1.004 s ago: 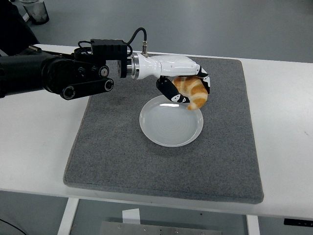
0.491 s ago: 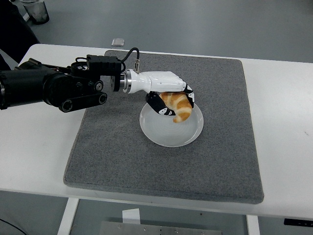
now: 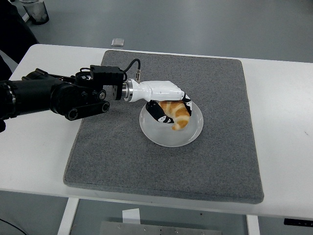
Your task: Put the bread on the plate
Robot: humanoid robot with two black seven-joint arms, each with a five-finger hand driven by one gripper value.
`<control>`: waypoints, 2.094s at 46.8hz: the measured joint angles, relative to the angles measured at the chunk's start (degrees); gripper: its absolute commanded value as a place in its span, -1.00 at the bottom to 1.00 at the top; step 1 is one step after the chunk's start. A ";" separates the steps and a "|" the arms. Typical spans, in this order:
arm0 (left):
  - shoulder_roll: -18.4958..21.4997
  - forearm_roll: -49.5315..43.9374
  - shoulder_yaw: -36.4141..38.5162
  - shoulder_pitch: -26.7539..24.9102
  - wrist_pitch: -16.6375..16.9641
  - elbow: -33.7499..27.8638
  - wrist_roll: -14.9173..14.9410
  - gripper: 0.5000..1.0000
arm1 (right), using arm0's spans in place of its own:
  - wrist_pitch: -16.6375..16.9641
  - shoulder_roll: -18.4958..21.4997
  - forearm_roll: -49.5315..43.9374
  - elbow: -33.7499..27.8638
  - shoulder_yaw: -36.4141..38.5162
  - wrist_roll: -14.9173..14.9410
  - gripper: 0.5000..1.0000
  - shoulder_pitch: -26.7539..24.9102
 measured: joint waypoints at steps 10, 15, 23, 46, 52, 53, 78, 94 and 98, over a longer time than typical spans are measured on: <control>-1.01 0.00 0.48 0.55 0.00 1.10 0.00 -1.00 | 0.01 0.00 0.00 0.00 0.00 0.00 0.82 0.00; -1.55 0.08 0.49 1.31 0.00 1.35 0.00 -1.00 | 0.01 0.00 0.00 0.00 0.00 0.00 0.82 0.00; -1.64 0.35 0.56 1.46 -0.01 1.63 0.00 -1.00 | 0.00 0.00 0.00 0.00 0.00 0.00 0.81 0.00; -1.91 0.35 0.57 2.53 0.08 2.00 0.00 -1.00 | -0.02 0.00 0.00 0.00 0.00 0.00 0.81 0.00; -1.91 0.35 0.57 2.69 0.08 2.01 0.00 -1.00 | 0.01 0.00 0.00 0.00 0.00 0.00 0.81 0.00; -1.91 0.35 0.57 2.69 0.08 2.01 0.00 -1.00 | 0.01 0.00 0.00 0.00 0.00 0.00 0.82 0.00; -1.91 -0.50 0.42 2.70 0.08 1.21 0.00 0.96 | -0.02 0.00 0.00 0.00 0.00 0.00 0.81 0.00; -1.92 -1.61 0.23 2.33 0.08 1.01 -0.01 0.98 | 0.01 0.00 0.00 0.00 0.00 0.00 0.81 0.00; -1.88 -2.22 -0.44 1.97 0.08 0.93 -0.01 0.98 | 0.00 0.00 0.00 0.00 0.00 0.00 0.81 0.00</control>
